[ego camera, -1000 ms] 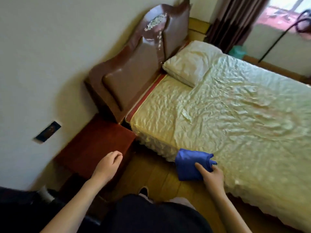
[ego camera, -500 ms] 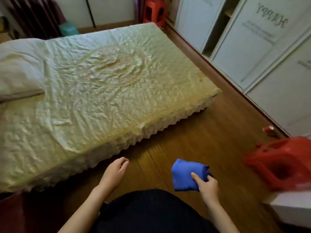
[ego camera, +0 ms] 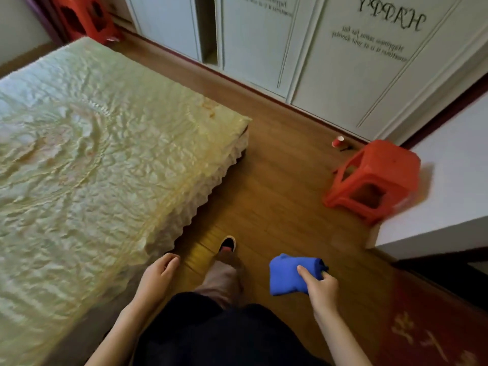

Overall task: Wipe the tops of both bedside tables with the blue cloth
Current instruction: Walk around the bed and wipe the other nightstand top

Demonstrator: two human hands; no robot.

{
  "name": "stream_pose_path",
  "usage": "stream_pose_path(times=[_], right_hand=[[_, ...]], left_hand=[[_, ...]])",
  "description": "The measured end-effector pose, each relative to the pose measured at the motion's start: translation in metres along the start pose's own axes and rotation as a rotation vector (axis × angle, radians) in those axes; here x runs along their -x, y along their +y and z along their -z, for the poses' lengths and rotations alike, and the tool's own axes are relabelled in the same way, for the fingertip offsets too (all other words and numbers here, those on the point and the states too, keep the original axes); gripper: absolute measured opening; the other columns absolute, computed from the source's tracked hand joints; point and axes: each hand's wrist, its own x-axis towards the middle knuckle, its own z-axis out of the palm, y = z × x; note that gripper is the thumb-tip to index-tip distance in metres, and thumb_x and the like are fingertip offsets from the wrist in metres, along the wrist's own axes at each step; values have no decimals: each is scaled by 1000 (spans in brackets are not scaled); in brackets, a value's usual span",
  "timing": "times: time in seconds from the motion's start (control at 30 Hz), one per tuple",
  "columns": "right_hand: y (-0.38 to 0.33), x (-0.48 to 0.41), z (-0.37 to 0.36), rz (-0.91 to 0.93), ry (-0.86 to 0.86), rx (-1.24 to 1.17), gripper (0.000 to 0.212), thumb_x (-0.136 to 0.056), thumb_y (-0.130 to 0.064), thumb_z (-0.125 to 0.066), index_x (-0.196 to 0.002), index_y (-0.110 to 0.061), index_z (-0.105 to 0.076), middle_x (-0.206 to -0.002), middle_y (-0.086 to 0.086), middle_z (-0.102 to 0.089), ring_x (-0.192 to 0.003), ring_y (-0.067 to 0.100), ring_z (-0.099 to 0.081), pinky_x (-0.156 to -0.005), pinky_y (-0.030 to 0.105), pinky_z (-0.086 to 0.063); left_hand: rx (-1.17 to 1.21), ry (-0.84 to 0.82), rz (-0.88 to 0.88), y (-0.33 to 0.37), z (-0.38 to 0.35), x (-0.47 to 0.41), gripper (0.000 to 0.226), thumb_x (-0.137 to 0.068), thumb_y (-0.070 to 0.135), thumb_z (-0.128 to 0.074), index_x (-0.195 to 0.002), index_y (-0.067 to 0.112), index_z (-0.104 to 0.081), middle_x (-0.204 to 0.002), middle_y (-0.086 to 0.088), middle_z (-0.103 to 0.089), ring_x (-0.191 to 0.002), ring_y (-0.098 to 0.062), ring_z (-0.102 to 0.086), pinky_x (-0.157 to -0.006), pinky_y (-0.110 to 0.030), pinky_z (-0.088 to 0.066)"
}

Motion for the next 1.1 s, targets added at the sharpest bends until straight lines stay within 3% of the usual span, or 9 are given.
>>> stream_pose_path(times=[0.23,0.3,0.4,0.5,0.63,0.8,0.97,1.1], right_hand=[[-126,-115,-94,90,-35,7,18,-79,-11,-74,-93,-3,-67,-88,9,-70,-79,20,-67,-73,35,-52],[-168,-143,-112,117,-15,12,16,-79,-12,-74,-91,-3,-67,-84,6,-70,-76,18,-66,-68,32,-52],[-224,-184,-126,140,-10,38,14,-80,-14,-74,-88,-6,-66,-81,1,-68,-74,12,-64,-62,27,-49],[-264,-226,-128,142,55,67,22,-78,-15,-76,-92,-1,-69,-87,11,-70,-80,24,-66,-71,33,-48],[-306,-287,-117,141,123,96,15,-79,-12,-75,-89,-2,-69,-84,13,-68,-79,27,-63,-71,32,-43],[-355,-398,-108,101,146,137,14,-78,-14,-76,-83,-3,-68,-81,14,-68,-82,34,-65,-72,38,-48],[-454,-516,-124,111,52,132,14,-80,-13,-74,-87,-4,-65,-87,14,-66,-83,30,-62,-74,35,-43],[-550,-593,-167,177,-89,175,24,-80,-18,-74,-97,-2,-67,-95,11,-69,-89,28,-65,-81,41,-51]], left_hand=[[21,35,80,46,38,-152,25,-99,24,-47,-82,35,-62,-85,1,-72,-85,-22,-68,-85,-47,-52],[3,9,70,76,53,-202,24,-99,27,-47,-83,35,-63,-86,-1,-72,-86,-24,-68,-86,-50,-52],[-32,-43,10,152,71,-268,20,-99,29,-46,-93,31,-65,-93,-1,-72,-91,-22,-66,-87,-45,-51],[-68,-95,-52,224,77,-330,19,-99,34,-45,-99,31,-64,-98,3,-70,-93,-18,-65,-87,-41,-51],[-64,-161,-104,303,61,-404,23,-99,36,-44,-107,28,-64,-101,5,-69,-97,-17,-64,-90,-40,-50],[-91,-225,-91,387,16,-488,19,-100,35,-42,-92,38,-59,-94,7,-69,-91,-14,-64,-85,-37,-50],[-53,-168,-28,461,-13,-559,21,-99,34,-43,-86,41,-58,-93,5,-68,-90,-15,-63,-87,-40,-50],[-6,-62,45,506,-12,-603,18,-99,31,-45,-95,33,-62,-97,6,-68,-94,-16,-63,-88,-40,-50]])
